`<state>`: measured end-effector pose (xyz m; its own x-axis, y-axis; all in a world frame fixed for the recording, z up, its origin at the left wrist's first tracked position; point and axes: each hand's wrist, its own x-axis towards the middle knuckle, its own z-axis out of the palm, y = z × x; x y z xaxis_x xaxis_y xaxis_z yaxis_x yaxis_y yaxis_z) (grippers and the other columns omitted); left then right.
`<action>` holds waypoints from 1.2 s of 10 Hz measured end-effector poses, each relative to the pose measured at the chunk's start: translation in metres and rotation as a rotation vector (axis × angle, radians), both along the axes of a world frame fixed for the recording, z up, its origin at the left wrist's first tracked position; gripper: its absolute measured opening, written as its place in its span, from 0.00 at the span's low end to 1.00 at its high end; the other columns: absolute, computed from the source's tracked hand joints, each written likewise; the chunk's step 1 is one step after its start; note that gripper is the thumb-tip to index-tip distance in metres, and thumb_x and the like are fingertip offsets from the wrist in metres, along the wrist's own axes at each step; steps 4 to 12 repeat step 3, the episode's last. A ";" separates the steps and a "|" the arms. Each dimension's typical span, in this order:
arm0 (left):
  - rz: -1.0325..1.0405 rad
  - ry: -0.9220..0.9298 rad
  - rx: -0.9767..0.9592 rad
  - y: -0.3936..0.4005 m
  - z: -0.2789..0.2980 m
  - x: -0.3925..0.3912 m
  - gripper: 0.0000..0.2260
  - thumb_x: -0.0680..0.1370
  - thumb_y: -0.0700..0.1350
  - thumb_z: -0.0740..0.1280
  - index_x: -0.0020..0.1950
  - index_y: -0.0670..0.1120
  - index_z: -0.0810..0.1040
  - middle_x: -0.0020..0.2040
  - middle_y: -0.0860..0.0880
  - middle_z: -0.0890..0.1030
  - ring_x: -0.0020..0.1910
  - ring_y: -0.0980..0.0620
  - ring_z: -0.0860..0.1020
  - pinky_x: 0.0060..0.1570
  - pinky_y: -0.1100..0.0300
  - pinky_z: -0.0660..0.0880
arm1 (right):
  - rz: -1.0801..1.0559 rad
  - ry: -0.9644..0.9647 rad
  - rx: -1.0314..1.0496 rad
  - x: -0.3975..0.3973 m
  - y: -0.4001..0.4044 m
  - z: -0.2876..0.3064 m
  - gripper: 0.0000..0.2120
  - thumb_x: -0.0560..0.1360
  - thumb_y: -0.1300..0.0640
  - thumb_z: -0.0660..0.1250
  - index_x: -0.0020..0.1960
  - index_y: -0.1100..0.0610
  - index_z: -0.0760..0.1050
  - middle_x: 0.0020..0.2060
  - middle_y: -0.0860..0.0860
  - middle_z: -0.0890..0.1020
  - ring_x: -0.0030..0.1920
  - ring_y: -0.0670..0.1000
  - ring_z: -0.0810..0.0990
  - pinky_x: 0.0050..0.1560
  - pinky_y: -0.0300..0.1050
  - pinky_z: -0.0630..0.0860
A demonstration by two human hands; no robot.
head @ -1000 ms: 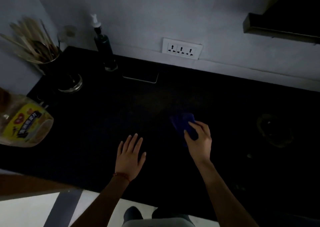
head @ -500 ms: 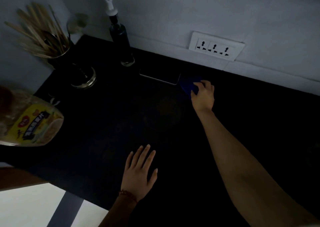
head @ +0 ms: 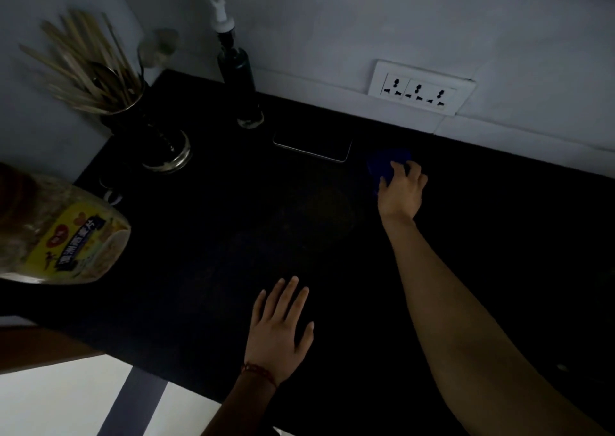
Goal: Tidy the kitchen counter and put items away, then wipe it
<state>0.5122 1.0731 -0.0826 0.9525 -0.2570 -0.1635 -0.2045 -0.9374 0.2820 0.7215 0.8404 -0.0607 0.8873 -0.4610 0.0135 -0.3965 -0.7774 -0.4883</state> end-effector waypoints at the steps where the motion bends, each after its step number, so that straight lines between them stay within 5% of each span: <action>1: -0.008 -0.014 0.005 0.001 0.001 -0.001 0.25 0.75 0.58 0.55 0.70 0.53 0.62 0.71 0.50 0.69 0.71 0.52 0.61 0.70 0.53 0.49 | 0.067 0.028 0.072 -0.011 -0.003 0.011 0.22 0.77 0.50 0.61 0.69 0.55 0.65 0.73 0.58 0.60 0.70 0.59 0.60 0.63 0.56 0.69; 3: -0.012 -0.068 -0.019 0.001 0.001 -0.003 0.24 0.74 0.58 0.55 0.68 0.52 0.66 0.69 0.49 0.72 0.69 0.49 0.69 0.71 0.52 0.52 | 0.071 -0.047 0.106 -0.104 0.002 0.012 0.21 0.77 0.51 0.61 0.68 0.55 0.67 0.71 0.57 0.64 0.70 0.57 0.63 0.68 0.54 0.65; 12: -0.012 -0.068 -0.019 0.001 0.001 -0.003 0.24 0.74 0.58 0.55 0.68 0.52 0.66 0.69 0.49 0.72 0.69 0.49 0.69 0.71 0.52 0.52 | 0.071 -0.047 0.106 -0.104 0.002 0.012 0.21 0.77 0.51 0.61 0.68 0.55 0.67 0.71 0.57 0.64 0.70 0.57 0.63 0.68 0.54 0.65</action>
